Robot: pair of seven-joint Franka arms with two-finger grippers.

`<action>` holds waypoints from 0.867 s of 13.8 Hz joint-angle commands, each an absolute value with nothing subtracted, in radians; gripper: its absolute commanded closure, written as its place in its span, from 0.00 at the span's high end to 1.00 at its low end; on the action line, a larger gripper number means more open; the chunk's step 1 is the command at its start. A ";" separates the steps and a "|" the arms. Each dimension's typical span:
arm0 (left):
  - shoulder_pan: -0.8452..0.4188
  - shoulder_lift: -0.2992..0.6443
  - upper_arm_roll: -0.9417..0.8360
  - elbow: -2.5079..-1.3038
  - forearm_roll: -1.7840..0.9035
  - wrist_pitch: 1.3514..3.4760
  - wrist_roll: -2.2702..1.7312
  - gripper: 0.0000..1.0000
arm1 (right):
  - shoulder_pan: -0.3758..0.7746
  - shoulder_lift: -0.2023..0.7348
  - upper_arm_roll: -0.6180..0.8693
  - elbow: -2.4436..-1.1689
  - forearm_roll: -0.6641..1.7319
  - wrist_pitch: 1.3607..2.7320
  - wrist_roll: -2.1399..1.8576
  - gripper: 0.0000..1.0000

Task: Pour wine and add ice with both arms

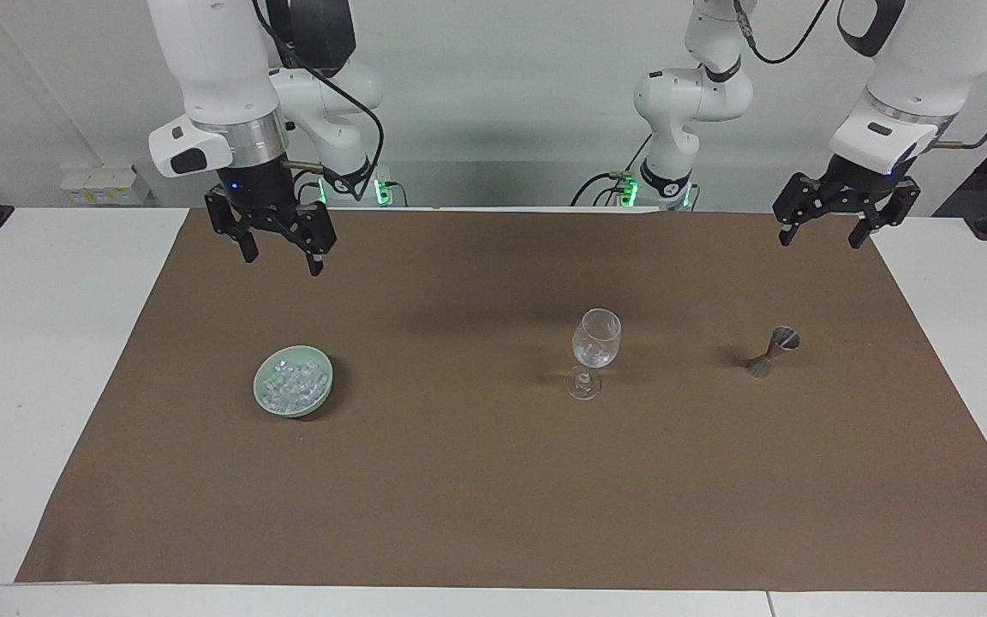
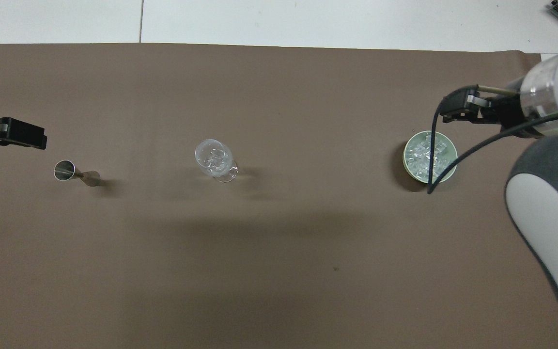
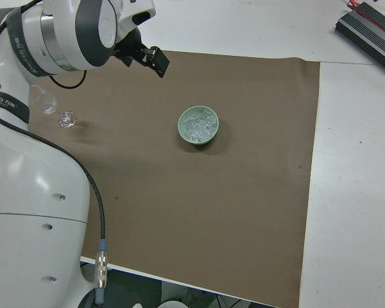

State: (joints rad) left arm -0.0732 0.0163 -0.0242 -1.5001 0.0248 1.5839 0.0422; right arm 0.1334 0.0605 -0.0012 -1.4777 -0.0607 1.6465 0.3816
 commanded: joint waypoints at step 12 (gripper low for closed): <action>-0.077 0.014 -0.017 -1.508 0.026 1.594 0.044 1.00 | -0.015 -0.071 -0.057 -1.568 0.028 1.526 0.166 1.00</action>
State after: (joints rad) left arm -0.0732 0.0163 -0.0241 -1.5001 0.0248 1.5841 0.0422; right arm 0.0028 -0.0540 -0.0629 -1.5622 0.0145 1.5138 0.1995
